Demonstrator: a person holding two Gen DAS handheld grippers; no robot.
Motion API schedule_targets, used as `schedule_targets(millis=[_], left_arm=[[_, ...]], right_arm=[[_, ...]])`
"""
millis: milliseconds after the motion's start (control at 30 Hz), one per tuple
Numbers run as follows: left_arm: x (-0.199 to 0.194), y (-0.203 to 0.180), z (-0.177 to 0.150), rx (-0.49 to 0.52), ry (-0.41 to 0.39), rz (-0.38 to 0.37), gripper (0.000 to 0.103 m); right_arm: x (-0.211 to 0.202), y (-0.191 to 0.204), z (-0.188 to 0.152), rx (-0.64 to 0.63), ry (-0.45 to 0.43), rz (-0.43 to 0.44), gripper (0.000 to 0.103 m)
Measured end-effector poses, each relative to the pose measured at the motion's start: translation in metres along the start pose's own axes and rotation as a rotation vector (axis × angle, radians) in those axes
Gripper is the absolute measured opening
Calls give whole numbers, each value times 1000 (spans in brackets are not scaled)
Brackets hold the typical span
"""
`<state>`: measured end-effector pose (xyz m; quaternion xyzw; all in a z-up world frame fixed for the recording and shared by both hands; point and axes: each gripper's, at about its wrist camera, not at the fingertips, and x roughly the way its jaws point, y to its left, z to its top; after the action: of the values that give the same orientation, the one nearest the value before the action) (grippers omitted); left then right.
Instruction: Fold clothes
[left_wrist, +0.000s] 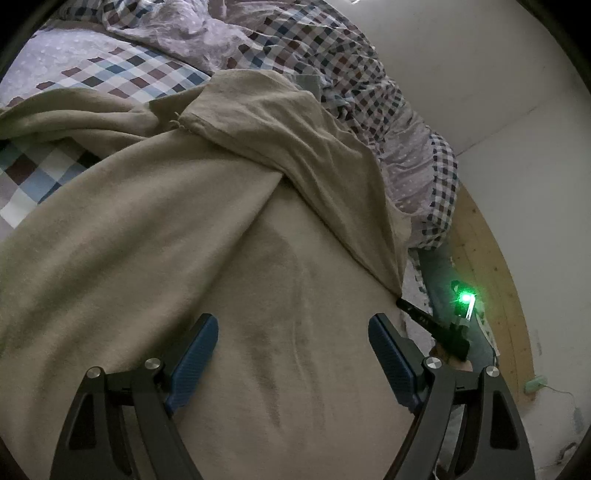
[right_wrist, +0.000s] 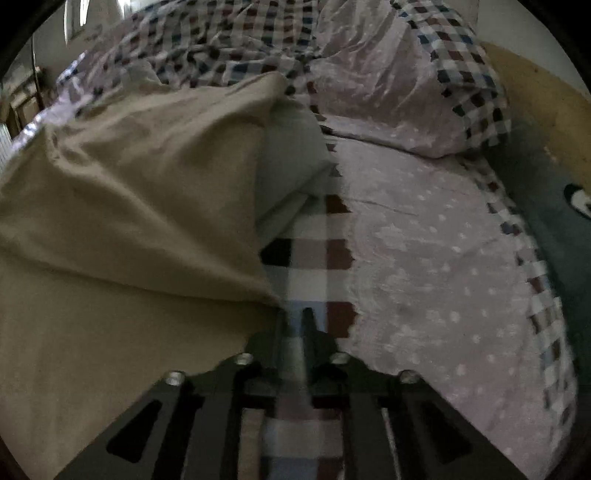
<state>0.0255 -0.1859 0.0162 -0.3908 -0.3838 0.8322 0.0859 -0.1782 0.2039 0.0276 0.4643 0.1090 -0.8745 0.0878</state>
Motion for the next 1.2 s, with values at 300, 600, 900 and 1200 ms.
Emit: schedule_targets(millis=[300,600,900,1200], left_arm=[[-6,-18,-5,44,-2,-49,87],[-18,-55,-31,136,23,-142,87],[-14,-87,-64,252,80,-169,87],[-8,-84,-66,246,101,-158,87]], right_arm=[[-145,-10,-77,41,-82,-29,41],[-257,35,-236,148,-84,-20,45],[-231,75,-296,125,7,-18,44],[-235,-7,-330,520,72,-175,43]])
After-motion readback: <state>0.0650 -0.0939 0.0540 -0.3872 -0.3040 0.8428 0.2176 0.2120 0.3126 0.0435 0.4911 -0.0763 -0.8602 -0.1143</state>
